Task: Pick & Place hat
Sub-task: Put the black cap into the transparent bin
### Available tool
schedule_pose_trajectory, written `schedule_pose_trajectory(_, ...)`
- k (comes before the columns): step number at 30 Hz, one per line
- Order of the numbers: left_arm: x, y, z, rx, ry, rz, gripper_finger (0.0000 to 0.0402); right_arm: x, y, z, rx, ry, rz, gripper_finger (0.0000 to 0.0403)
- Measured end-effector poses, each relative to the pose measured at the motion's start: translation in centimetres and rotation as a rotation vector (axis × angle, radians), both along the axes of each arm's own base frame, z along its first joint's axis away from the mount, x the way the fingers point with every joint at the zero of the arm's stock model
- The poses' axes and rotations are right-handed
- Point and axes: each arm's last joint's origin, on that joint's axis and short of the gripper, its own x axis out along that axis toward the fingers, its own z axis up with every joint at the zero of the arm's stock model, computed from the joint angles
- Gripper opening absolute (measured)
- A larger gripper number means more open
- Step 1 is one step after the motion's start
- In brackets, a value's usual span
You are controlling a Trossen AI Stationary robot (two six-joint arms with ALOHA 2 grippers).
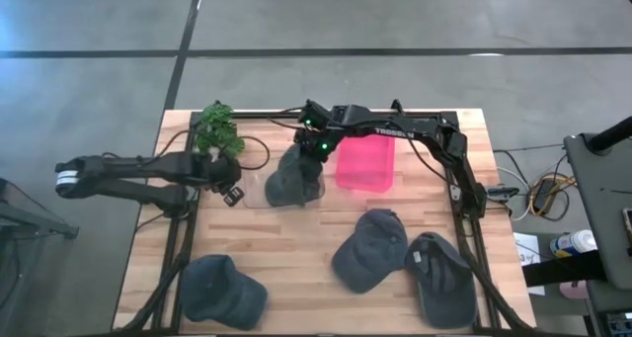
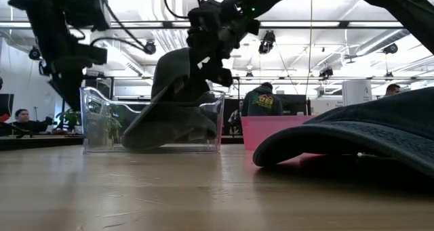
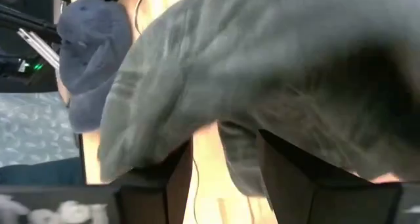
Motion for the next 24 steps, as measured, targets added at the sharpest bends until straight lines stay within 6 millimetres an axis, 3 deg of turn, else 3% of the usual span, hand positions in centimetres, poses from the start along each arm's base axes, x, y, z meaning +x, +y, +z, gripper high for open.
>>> schedule_pose_trajectory(6,1.9,0.2,-1.4,-0.018,-0.105,-0.009,0.0078,1.2,0.6,-2.3,0.028,0.039,0.003,0.0161)
schedule_pose_trajectory(14,4.0,0.3,-3.0,-0.1,-0.153,-0.035,0.0078,2.6,1.1,-3.2,-0.012,-0.026,-0.009,0.0161)
schedule_pose_trajectory(24,5.9,0.5,-2.0,-0.121,-0.302,-0.059,0.0078,2.7,2.3,-5.1,-0.044,0.053,0.055,0.0161)
